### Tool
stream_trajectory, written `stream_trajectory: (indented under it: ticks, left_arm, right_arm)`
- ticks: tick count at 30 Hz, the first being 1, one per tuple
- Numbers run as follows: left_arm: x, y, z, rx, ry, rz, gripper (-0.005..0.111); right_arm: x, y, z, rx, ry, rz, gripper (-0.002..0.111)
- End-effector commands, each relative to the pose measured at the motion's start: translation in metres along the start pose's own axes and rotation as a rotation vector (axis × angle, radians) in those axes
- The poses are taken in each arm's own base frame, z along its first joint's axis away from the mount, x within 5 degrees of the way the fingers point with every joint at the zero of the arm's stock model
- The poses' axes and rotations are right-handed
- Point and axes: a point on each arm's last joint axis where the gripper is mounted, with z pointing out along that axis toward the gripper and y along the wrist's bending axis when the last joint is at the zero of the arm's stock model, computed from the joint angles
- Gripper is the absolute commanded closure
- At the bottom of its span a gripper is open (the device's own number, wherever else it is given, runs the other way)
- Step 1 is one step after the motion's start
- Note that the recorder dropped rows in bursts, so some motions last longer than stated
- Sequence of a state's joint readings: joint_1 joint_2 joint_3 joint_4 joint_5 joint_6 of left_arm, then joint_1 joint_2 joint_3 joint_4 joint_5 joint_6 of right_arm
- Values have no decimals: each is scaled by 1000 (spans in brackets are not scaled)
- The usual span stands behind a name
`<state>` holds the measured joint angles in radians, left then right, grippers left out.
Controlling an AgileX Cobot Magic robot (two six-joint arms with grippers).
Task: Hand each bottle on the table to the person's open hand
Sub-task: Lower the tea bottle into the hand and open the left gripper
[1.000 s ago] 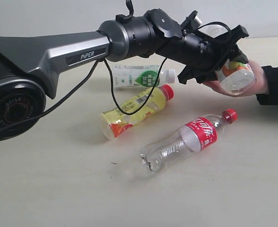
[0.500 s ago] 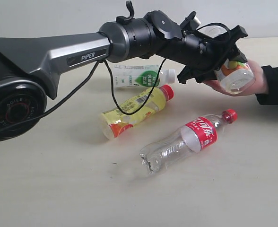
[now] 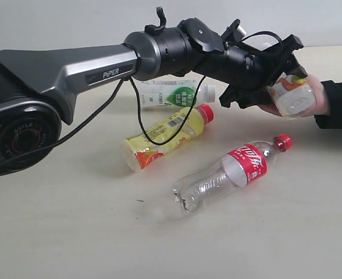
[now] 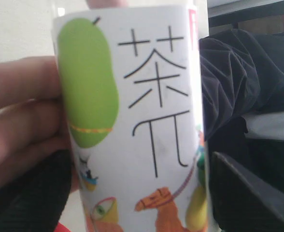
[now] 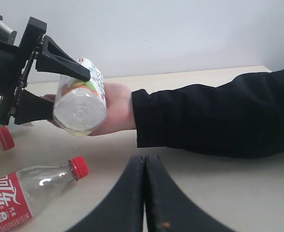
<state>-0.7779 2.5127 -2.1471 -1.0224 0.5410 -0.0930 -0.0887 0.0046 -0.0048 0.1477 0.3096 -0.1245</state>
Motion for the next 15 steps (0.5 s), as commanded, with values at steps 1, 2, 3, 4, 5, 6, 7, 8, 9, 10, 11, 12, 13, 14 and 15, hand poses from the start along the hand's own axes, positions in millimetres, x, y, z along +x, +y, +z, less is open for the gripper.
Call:
stream_trajectory:
  ticks: [1, 2, 3, 4, 5, 6, 7, 8, 9, 10, 11, 12, 13, 14, 15]
  left_arm:
    - [-1, -5, -3, 15, 1, 5, 30]
    - [-1, -5, -3, 15, 1, 5, 30]
    - [-1, -5, -3, 15, 1, 5, 30]
    - [-1, -5, -3, 15, 1, 5, 30]
    - [-1, -5, -3, 15, 4, 5, 30]
    - [0, -5, -3, 14, 11, 5, 30]
    - [1, -5, -3, 13, 21, 5, 29]
    - [2, -5, -3, 12, 35, 5, 29]
    - [3, -5, -3, 11, 44, 5, 29]
    - [3, -5, -3, 12, 51, 6, 29]
    - [4, -7, -5, 12, 57, 11, 29]
    - [4, -8, -6, 13, 66, 17, 29]
    - [4, -11, -8, 14, 68, 31, 29]
    - [5, -14, -10, 19, 76, 49, 29]
    - [4, -18, -14, 24, 81, 58, 29]
  right_arm:
    - [1, 0, 0, 6, -5, -2, 108]
    - [1, 0, 0, 6, -5, -2, 108]
    - [1, 0, 0, 6, -5, -2, 108]
    - [1, 0, 0, 6, -5, -2, 108]
    - [1, 0, 0, 6, -5, -2, 108]
    - [1, 0, 0, 6, -5, -2, 108]
    - [1, 0, 0, 6, -5, -2, 108]
    - [1, 0, 0, 6, -5, -2, 108]
    - [1, 0, 0, 6, -5, -2, 108]
    - [1, 0, 0, 6, -5, -2, 108]
    - [1, 0, 0, 6, -5, -2, 108]
    - [1, 0, 0, 6, -5, -2, 108]
    - [1, 0, 0, 6, -5, -2, 108]
    - [1, 0, 0, 6, -5, -2, 108]
    - [1, 0, 0, 6, -5, -2, 108]
